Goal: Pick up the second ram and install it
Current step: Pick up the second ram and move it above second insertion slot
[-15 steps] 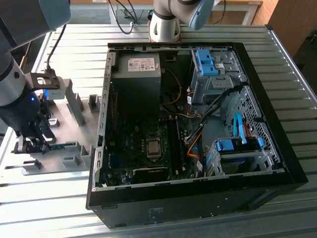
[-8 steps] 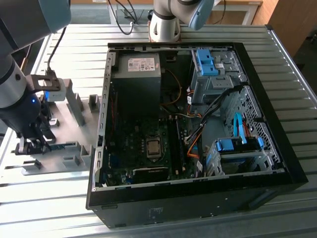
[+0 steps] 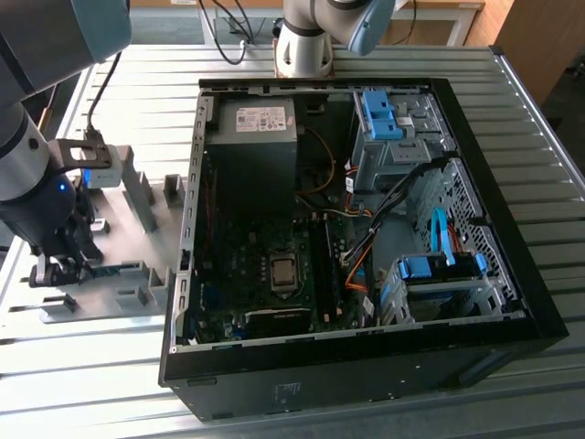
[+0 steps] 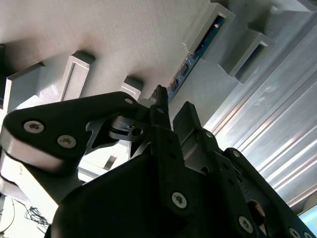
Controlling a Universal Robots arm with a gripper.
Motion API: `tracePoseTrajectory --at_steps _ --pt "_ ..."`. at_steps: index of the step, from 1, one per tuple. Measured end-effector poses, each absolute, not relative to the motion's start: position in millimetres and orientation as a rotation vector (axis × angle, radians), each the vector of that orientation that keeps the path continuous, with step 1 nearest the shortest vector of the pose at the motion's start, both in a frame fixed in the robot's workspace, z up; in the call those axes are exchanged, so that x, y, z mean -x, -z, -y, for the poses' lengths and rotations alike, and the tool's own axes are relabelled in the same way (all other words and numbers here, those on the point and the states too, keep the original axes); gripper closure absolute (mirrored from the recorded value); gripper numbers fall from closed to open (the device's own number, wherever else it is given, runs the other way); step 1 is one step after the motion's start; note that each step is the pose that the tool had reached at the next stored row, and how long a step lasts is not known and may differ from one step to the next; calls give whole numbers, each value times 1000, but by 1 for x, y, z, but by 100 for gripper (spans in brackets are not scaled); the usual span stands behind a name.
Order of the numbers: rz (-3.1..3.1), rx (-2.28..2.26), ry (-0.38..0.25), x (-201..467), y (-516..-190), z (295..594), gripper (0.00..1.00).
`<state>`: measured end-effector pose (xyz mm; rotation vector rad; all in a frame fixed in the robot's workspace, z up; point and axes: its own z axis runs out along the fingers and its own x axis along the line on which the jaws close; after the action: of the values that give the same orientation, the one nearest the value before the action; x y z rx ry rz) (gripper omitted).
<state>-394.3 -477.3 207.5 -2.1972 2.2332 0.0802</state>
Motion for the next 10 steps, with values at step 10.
tracePoseTrajectory --at_steps 10 --pt "-2233 2197 -80 394 -204 478 78"
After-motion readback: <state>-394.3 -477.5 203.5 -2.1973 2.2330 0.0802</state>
